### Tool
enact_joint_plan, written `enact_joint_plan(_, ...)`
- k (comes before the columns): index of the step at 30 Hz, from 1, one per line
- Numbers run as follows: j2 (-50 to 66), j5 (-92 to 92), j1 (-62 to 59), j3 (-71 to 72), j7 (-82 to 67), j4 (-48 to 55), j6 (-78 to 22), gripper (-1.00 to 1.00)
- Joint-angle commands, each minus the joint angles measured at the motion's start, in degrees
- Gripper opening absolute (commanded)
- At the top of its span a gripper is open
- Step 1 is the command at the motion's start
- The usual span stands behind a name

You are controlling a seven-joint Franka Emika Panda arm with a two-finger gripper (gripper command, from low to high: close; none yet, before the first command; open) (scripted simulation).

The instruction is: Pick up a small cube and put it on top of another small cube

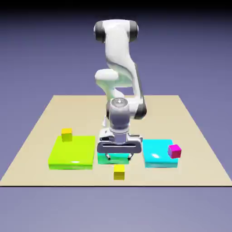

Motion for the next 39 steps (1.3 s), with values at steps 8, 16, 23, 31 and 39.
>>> enact_joint_plan(8,10.4,-0.8,0.6,-0.8,0.6,1.4,9.0,-1.00)
enact_joint_plan(16,-6.2,-0.8,-5.4,-3.7,5.4,-3.4,-2.6,-1.00)
enact_joint_plan(23,-20.7,-2.5,-17.9,-12.4,18.1,-11.4,-8.6,-1.00)
enact_joint_plan(31,-32.0,-3.2,-29.7,-20.7,29.5,-19.7,-11.2,-1.00)
enact_joint_plan(39,-25.6,-0.7,-29.3,-21.0,27.5,-21.5,-3.3,1.00)
